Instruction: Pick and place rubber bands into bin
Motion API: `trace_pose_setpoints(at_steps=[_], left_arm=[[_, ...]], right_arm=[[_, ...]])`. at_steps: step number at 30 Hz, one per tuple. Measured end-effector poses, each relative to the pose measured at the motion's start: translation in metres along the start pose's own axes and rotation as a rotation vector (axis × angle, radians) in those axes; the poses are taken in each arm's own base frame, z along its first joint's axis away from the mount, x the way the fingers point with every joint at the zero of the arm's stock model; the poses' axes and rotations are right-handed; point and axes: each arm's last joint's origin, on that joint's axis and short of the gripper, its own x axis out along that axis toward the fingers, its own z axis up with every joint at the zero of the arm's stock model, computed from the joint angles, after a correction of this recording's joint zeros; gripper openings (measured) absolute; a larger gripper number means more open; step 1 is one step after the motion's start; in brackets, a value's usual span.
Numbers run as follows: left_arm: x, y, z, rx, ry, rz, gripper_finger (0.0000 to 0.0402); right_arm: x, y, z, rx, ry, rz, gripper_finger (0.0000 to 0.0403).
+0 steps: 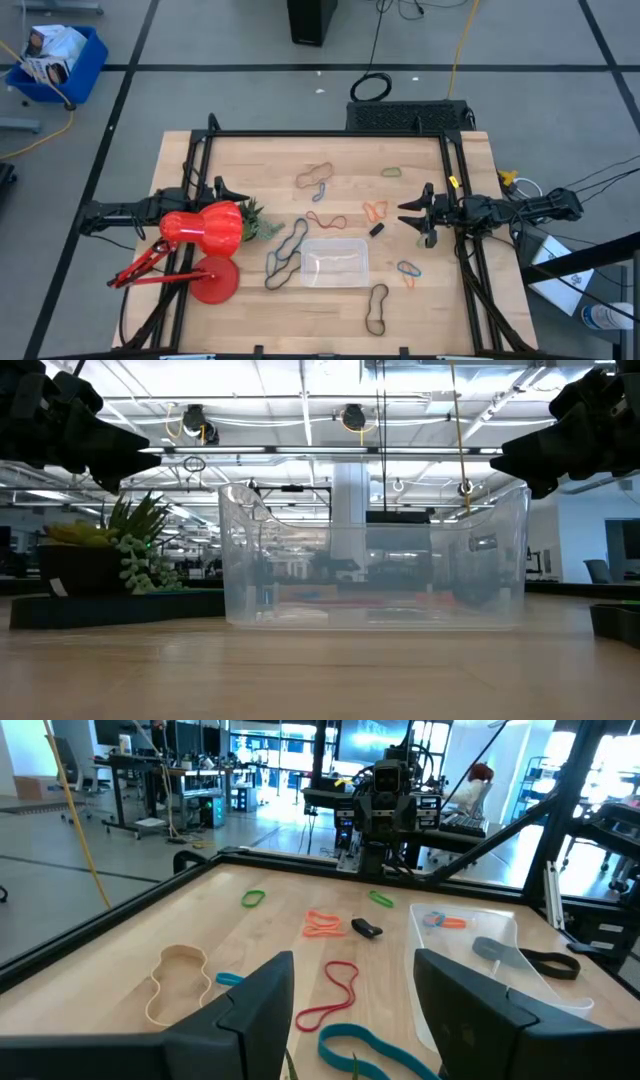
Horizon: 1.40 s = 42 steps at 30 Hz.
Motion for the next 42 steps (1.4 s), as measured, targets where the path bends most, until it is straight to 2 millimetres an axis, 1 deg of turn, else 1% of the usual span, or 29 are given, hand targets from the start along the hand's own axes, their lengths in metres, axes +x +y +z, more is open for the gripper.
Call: trace_pose_setpoints(at_steps=[29, 35, 42], left_arm=[[0.0000, 0.0000, 0.0002, 0.000, -0.001, 0.000, 0.0214], [0.0000, 0.0000, 0.0002, 0.000, -0.001, 0.000, 0.0214], [0.0000, -0.0003, 0.0027, -0.008, -0.027, -0.003, 0.0214]], right_arm=[[0.0001, -0.0003, -0.0016, -0.003, 0.016, -0.003, 0.0155], [0.0001, -0.0003, -0.0015, 0.044, 0.015, -0.005, 0.0155], [0.0001, -0.0004, -0.0015, 0.047, 0.015, -0.008, 0.0155]])
